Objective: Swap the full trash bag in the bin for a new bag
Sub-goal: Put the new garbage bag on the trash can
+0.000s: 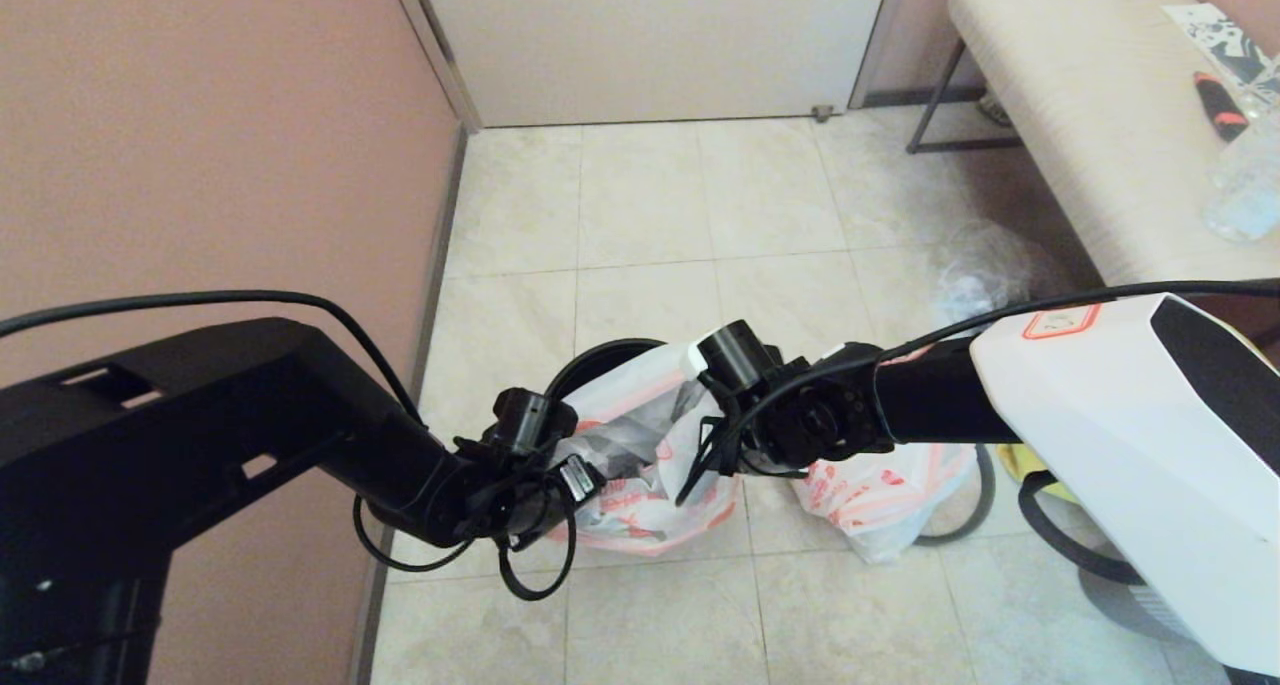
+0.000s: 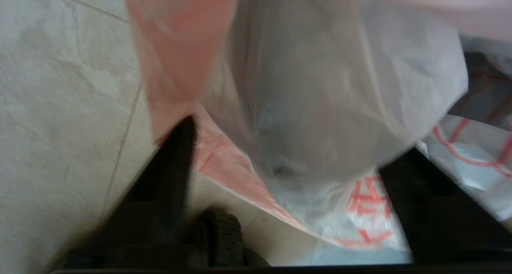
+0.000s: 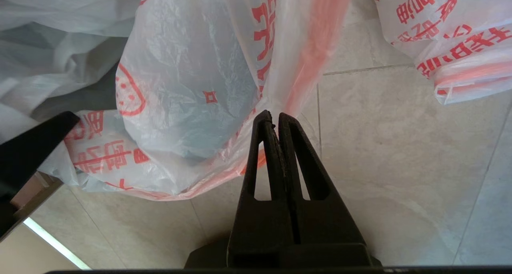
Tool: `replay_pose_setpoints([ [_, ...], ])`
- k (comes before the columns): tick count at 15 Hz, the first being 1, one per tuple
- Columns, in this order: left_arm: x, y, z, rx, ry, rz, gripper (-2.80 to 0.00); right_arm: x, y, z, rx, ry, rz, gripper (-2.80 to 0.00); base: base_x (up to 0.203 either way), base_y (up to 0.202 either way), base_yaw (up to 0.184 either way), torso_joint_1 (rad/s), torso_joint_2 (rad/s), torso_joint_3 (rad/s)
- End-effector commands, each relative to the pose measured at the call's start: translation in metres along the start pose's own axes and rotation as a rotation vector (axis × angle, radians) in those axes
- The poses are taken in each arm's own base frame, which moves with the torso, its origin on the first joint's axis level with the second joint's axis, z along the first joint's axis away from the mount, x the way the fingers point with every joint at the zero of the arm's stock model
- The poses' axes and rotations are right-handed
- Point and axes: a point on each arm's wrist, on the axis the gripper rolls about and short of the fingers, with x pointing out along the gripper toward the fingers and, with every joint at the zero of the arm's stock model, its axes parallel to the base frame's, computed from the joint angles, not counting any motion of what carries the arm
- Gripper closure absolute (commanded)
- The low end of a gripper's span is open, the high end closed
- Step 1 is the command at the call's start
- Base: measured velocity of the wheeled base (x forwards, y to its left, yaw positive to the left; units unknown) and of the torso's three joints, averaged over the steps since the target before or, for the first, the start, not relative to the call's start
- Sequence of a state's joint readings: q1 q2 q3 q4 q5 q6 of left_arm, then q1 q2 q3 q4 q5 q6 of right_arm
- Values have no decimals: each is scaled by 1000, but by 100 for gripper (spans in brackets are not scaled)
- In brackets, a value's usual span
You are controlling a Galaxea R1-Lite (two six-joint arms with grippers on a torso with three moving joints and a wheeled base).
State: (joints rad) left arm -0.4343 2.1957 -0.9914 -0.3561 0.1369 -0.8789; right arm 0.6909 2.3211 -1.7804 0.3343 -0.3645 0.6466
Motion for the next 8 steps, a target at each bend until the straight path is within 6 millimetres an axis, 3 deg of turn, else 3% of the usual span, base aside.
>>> replay_pose_setpoints([
  [1,7,1,-2,-2,4,10,0,1,1,0,3,0,-1,0,0,0,0,0,0,0],
  [6,14,1,-4,-1,-19,10,0,-1,7,-5,-10,9,12,0,0,0,0,0,0,0],
  [8,17,2,-4,18,-31,24,0,12,6,-14,-21,32,-6,0,0,0,0,0,0,0],
])
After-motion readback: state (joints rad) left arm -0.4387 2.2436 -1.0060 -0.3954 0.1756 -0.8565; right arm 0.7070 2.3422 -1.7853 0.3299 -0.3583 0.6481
